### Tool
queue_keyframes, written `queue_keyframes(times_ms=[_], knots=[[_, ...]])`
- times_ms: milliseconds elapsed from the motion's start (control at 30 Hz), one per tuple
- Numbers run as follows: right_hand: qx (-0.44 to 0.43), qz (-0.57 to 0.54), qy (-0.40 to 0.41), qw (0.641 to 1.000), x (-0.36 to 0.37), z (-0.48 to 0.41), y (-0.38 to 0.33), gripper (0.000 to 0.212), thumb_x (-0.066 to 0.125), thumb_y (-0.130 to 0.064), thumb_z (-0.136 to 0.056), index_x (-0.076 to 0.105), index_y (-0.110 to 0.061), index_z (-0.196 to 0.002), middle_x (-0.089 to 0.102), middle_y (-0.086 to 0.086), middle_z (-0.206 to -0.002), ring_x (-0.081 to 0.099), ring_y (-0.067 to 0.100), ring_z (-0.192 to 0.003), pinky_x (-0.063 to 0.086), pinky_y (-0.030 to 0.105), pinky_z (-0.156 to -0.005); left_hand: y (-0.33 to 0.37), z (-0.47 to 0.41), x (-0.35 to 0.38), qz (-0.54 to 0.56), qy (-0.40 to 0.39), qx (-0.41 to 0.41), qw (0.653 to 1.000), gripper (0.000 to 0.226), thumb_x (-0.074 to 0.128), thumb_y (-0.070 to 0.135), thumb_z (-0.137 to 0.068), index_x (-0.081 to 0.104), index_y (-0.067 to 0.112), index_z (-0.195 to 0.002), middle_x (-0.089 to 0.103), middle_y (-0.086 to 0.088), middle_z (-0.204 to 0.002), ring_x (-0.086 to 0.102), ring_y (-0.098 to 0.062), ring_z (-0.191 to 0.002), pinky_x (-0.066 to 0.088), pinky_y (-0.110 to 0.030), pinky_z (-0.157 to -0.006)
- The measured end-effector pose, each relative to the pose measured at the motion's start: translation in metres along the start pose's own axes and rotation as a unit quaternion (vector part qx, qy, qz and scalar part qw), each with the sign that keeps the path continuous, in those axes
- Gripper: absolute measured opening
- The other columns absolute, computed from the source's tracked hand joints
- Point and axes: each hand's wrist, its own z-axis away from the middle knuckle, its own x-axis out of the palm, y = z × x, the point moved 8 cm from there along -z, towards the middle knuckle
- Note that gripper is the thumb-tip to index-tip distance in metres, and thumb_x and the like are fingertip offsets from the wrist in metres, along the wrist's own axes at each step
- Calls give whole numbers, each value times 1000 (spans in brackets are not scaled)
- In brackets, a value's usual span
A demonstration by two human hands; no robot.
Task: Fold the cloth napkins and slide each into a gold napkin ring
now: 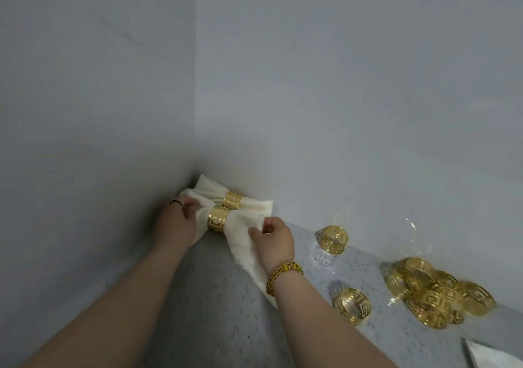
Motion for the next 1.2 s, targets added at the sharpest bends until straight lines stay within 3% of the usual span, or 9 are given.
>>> queue_keyframes(times_ms=[67, 233, 400, 500, 600, 800, 967, 1100, 1200], knots=[[-15, 2, 8, 1000, 2, -7, 1, 17, 55, -15, -88, 43, -20, -77, 42, -12, -69, 44, 7, -69, 32, 6, -51, 4, -5, 4, 20, 8, 15, 1000, 25, 44, 8, -94, 61, 1, -110, 58, -18, -120, 52, -31, -109, 32, -22, -77], [-34, -12, 9, 999, 7, -14, 10, 13, 57, -14, -87, 46, -19, -90, 47, -10, -74, 47, 6, -70, 36, 5, -55, 1, -12, 14, 33, -10, 59, 998, 24, 44, 4, -92, 60, -1, -109, 55, -16, -123, 49, -27, -112, 29, -17, -78], [-44, 23, 6, 999, 11, -13, 14, 22, 60, -23, -85, 48, -20, -102, 56, 3, -99, 53, 21, -101, 45, 26, -82, -1, -15, 17, 31, -26, 75, 996, 23, 45, 5, -93, 61, -4, -108, 50, -17, -129, 46, -27, -119, 29, -16, -87], [-46, 22, 12, 999, 7, -11, 10, 49, 63, -26, -84, 42, -15, -127, 50, -1, -104, 49, 19, -108, 43, 27, -92, 4, -14, 7, -2, -1, 99, 995, 25, 46, 5, -93, 61, -6, -108, 42, -16, -137, 39, -27, -126, 20, -8, -89], [-48, 30, 34, 998, 0, -7, 6, 56, 64, -28, -83, 39, -16, -131, 43, -7, -102, 44, 16, -111, 40, 28, -97, 11, -9, -1, -30, 6, 124, 992, 28, 46, 7, -93, 59, -4, -115, 39, -15, -139, 39, -28, -126, 22, -14, -95], [-83, 44, 45, 995, -22, 17, -2, 38, 60, -26, -86, 50, -13, -120, 45, -8, -102, 45, 16, -109, 38, 26, -95, 29, 24, -17, -68, -19, 158, 985, 31, 46, 7, -93, 56, 1, -122, 42, -12, -140, 39, -28, -127, 26, -26, -103], [-94, 53, 25, 994, -56, 66, 9, 13, 56, -15, -88, 53, -21, -99, 51, -4, -92, 51, 20, -101, 41, 23, -85, 46, 91, -29, -35, -53, 157, 986, 28, 48, 5, -92, 58, 2, -118, 52, -10, -130, 45, -27, -122, 25, -16, -95], [-133, 86, 6, 987, -103, 121, 20, 14, 53, -11, -89, 59, -18, -99, 48, -15, -78, 47, 4, -76, 34, 7, -65, 60, 157, -39, -58, -72, 144, 985, 27, 44, 14, -95, 58, 14, -118, 56, -3, -125, 50, -20, -116, 31, -18, -89], [-159, 119, -11, 980, -145, 163, 30, 19, 53, -13, -88, 51, -30, -84, 45, -19, -72, 45, -3, -66, 35, 6, -64, 74, 210, -32, -74, -96, 128, 984, 24, 45, 19, -95, 60, 18, -114, 59, 1, -120, 53, -16, -112, 33, -17, -88]])
